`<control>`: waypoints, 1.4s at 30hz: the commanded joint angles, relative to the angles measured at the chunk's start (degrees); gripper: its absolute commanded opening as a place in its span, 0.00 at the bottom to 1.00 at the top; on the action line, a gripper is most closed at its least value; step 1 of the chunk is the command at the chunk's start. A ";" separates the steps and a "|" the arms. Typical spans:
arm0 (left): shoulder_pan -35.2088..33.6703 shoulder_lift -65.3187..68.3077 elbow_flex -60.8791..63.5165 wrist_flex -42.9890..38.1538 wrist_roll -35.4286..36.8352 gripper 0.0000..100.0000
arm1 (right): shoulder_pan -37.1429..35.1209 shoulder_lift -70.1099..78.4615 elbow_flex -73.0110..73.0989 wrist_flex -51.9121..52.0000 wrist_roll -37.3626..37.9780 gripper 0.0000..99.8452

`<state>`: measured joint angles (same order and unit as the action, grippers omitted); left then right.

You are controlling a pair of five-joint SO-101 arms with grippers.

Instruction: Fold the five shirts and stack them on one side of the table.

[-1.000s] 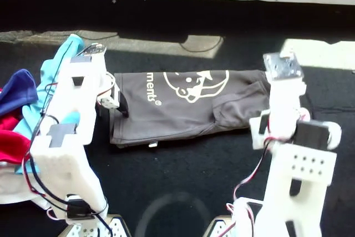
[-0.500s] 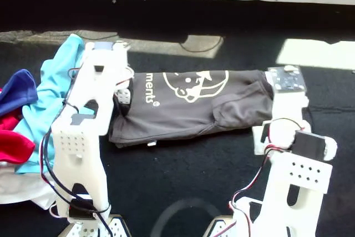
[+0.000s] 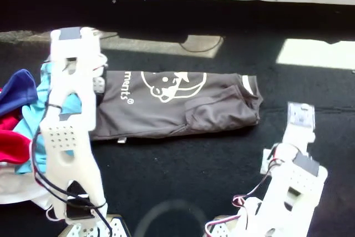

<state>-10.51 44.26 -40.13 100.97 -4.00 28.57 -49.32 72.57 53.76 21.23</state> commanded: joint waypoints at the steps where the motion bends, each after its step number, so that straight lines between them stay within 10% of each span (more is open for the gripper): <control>1: 8.48 -9.27 1.19 0.79 0.00 0.01 | 3.91 -0.92 5.76 -7.25 0.70 0.08; 15: 42.07 -24.84 1.19 -7.65 0.09 0.01 | 5.41 -1.45 15.52 -15.34 0.62 0.08; 29: 49.45 -9.01 -3.30 -30.07 4.57 0.01 | 5.41 -1.45 15.52 -15.43 0.62 0.08; 42: 50.59 12.44 -33.27 -26.02 4.57 0.17 | 5.32 -1.45 15.52 -15.43 0.62 0.08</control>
<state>38.90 56.31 -66.95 72.66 0.31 33.85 -50.73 86.73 39.08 21.23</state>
